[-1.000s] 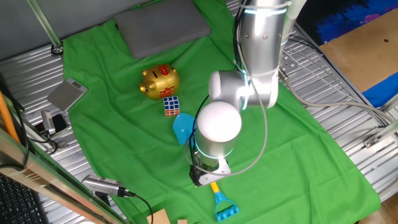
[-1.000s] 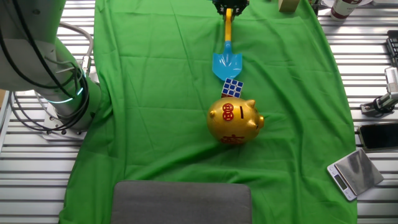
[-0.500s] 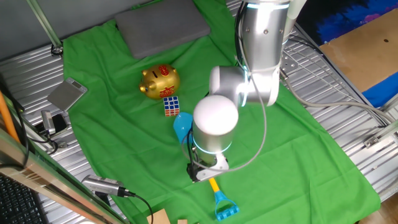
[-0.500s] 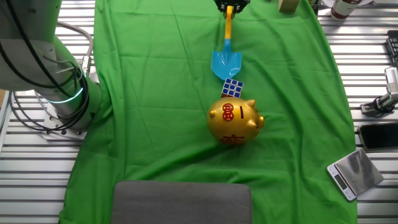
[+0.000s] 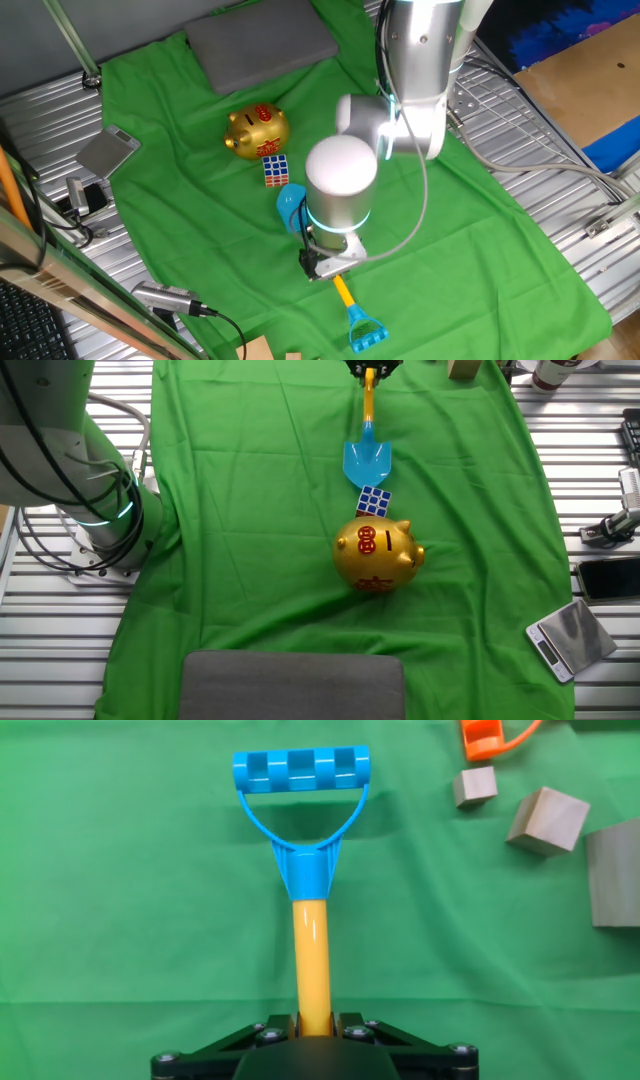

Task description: Use a shovel to scoop up an object

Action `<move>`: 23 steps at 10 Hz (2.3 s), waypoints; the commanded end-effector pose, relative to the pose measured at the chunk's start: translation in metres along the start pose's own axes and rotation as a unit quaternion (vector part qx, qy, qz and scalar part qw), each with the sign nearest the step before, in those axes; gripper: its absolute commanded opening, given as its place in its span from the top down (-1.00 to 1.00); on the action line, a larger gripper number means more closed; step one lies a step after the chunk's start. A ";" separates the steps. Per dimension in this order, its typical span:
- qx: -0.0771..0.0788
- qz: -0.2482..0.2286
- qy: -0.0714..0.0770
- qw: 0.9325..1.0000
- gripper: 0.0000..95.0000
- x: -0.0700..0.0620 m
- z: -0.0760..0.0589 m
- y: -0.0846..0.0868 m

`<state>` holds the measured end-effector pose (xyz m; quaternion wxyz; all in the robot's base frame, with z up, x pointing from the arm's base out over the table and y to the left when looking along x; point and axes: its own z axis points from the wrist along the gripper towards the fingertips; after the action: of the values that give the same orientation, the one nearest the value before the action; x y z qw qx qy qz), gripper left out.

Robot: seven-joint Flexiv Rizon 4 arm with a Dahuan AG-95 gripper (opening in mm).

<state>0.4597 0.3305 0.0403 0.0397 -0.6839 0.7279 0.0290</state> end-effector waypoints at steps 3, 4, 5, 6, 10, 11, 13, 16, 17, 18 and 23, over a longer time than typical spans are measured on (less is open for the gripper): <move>0.012 -0.008 -0.024 1.000 1.00 -0.002 -0.013 0.001; 0.013 -0.013 -0.027 0.999 1.00 -0.003 -0.016 0.001; 0.014 -0.014 -0.029 0.999 1.00 -0.003 -0.017 0.001; 0.016 -0.016 -0.038 0.999 1.00 -0.003 -0.018 0.001; 0.025 -0.017 -0.055 0.998 1.00 -0.003 -0.019 0.001; 0.027 -0.019 -0.055 0.998 1.00 -0.003 -0.020 0.001; 0.029 -0.021 -0.057 0.998 1.00 -0.002 -0.021 0.002; 0.027 -0.023 -0.058 0.998 1.00 0.002 -0.023 0.002; 0.027 -0.019 -0.066 0.997 1.00 0.005 -0.024 0.002; 0.027 -0.019 -0.068 0.997 1.00 0.006 -0.025 0.002; 0.028 -0.011 -0.091 0.995 1.00 0.019 -0.030 0.002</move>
<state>0.4562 0.3056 0.0688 0.1270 -0.6849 0.7140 0.0703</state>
